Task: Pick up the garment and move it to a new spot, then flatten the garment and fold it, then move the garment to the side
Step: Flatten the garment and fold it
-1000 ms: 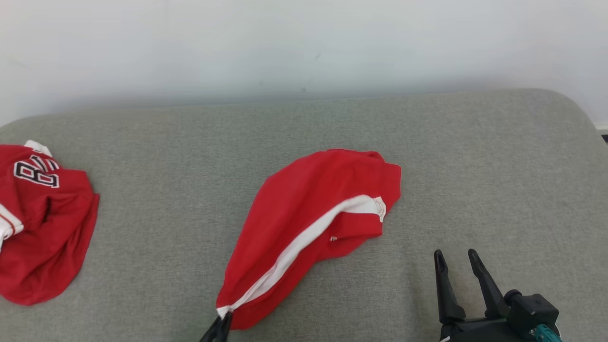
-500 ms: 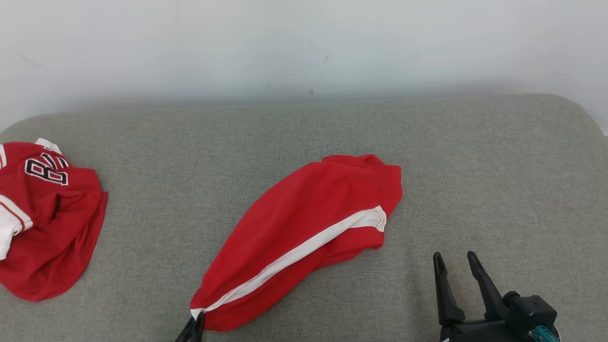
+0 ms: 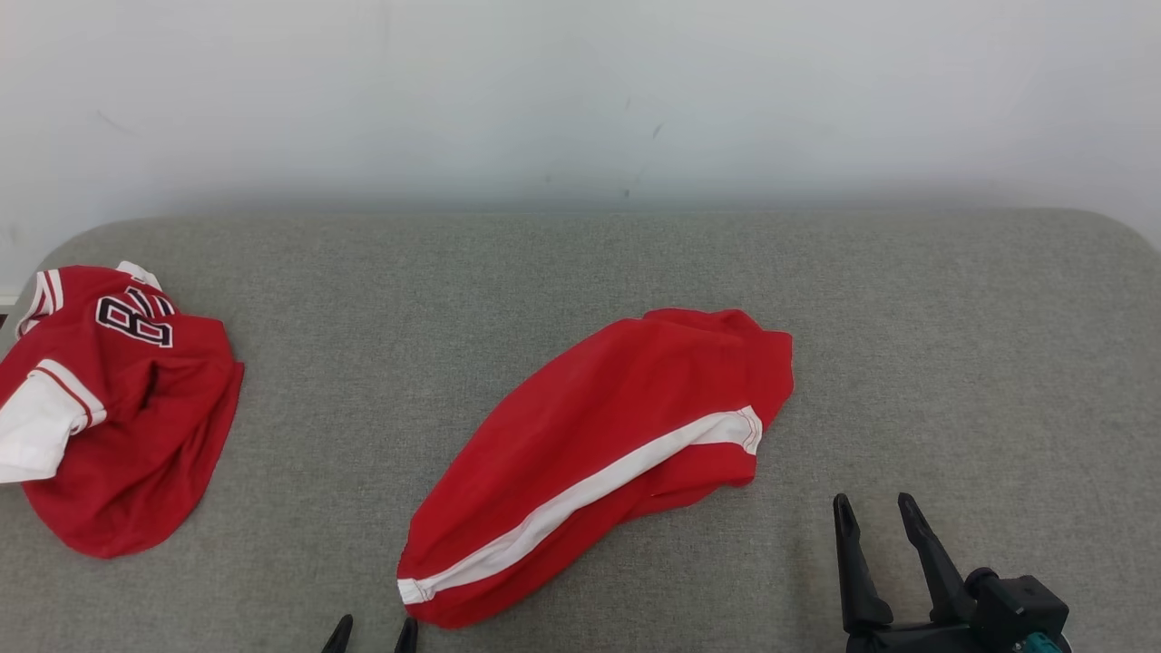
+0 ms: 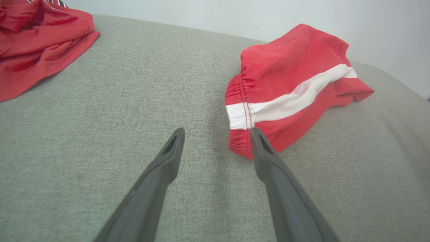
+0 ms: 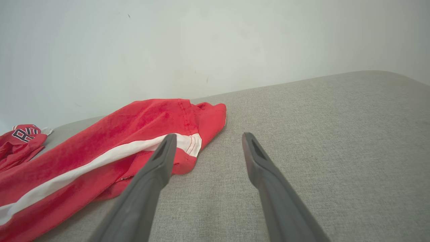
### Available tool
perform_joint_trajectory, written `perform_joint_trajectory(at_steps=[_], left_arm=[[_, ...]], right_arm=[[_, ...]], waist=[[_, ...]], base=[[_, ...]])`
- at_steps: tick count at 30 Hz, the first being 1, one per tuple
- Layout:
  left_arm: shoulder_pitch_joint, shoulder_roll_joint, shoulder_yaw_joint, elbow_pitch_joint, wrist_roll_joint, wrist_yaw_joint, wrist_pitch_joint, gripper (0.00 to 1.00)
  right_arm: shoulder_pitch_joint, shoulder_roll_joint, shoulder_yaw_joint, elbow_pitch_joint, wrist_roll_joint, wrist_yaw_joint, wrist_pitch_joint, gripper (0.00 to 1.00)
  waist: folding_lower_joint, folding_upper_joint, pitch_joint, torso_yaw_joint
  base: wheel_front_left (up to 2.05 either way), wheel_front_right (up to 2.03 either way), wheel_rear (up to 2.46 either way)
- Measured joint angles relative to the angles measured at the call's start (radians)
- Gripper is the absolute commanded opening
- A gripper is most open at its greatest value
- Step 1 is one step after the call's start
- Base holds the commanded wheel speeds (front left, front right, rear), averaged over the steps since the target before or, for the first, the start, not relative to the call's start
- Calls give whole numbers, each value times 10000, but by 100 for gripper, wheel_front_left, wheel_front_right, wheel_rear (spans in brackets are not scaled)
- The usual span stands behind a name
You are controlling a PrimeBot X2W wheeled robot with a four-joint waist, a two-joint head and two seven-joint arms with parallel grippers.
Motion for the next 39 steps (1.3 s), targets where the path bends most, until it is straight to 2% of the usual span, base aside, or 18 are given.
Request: perform_joint_trajectory(at_steps=[12,23,39], left_arm=[[-423,-130,-414,69,-63,-2,0,100],[-1261,130,-1047,562,-451,-2,0,100],[-2031,148,-1833,746,-1198,0,0,100]], right_arm=[[-333,-4,251,548,-161,-2,0,100],[-2220,-2,608,2491,-924,0,0,100],[-4544,-408,512,5369,-1131,0,0,100]], waist=[[0,0,20,139],[1,0,394,187],[2,0,999,871]], base=[[0,0,0],[0,0,0],[0,0,0]])
